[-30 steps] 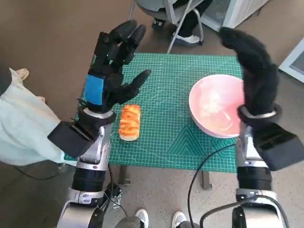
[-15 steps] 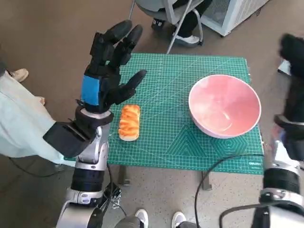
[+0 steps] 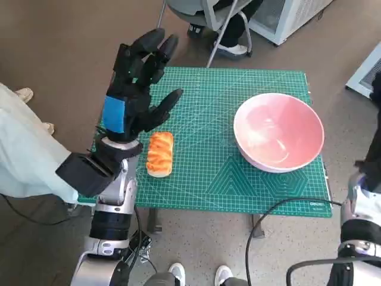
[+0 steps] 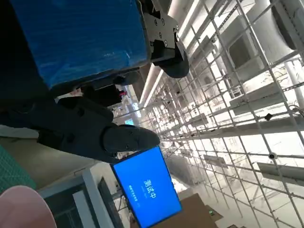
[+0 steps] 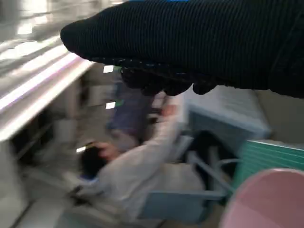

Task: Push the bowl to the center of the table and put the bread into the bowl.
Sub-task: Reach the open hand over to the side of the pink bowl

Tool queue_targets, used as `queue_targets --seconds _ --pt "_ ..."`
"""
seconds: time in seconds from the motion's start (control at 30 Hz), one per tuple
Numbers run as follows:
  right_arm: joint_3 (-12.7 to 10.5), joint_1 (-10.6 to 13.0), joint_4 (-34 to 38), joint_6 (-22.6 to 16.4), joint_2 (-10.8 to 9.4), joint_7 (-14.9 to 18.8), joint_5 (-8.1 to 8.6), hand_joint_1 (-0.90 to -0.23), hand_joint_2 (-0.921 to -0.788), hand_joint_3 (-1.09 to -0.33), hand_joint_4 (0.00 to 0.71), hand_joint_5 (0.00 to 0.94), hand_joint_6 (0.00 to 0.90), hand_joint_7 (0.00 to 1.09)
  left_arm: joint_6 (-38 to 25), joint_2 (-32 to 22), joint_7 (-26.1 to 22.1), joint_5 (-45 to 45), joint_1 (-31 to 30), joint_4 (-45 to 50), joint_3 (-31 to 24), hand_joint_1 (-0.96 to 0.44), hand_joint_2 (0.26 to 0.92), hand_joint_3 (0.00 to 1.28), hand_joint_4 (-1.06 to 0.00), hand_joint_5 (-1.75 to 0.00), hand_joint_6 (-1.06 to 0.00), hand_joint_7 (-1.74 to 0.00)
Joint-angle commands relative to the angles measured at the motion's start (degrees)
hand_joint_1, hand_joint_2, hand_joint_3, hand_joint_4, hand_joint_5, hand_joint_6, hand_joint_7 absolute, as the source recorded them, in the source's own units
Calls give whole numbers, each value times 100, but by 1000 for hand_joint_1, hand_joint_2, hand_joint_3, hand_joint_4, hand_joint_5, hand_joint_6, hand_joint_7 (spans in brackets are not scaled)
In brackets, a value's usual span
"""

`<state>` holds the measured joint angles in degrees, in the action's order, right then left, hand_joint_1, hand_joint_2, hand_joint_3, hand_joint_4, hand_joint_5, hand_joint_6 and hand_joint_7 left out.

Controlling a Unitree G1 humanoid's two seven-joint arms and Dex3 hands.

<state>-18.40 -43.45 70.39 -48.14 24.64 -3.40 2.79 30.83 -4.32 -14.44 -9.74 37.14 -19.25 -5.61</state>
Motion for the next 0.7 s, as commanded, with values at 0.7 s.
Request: queue_targets --seconds 0.7 --pt "-453 -70 577 1800 -1159 123 561 -497 -921 -813 272 10 117 547 -66 -211 2 -9 -267 209 -97 -344 921 288 -457 -25 -226 -604"
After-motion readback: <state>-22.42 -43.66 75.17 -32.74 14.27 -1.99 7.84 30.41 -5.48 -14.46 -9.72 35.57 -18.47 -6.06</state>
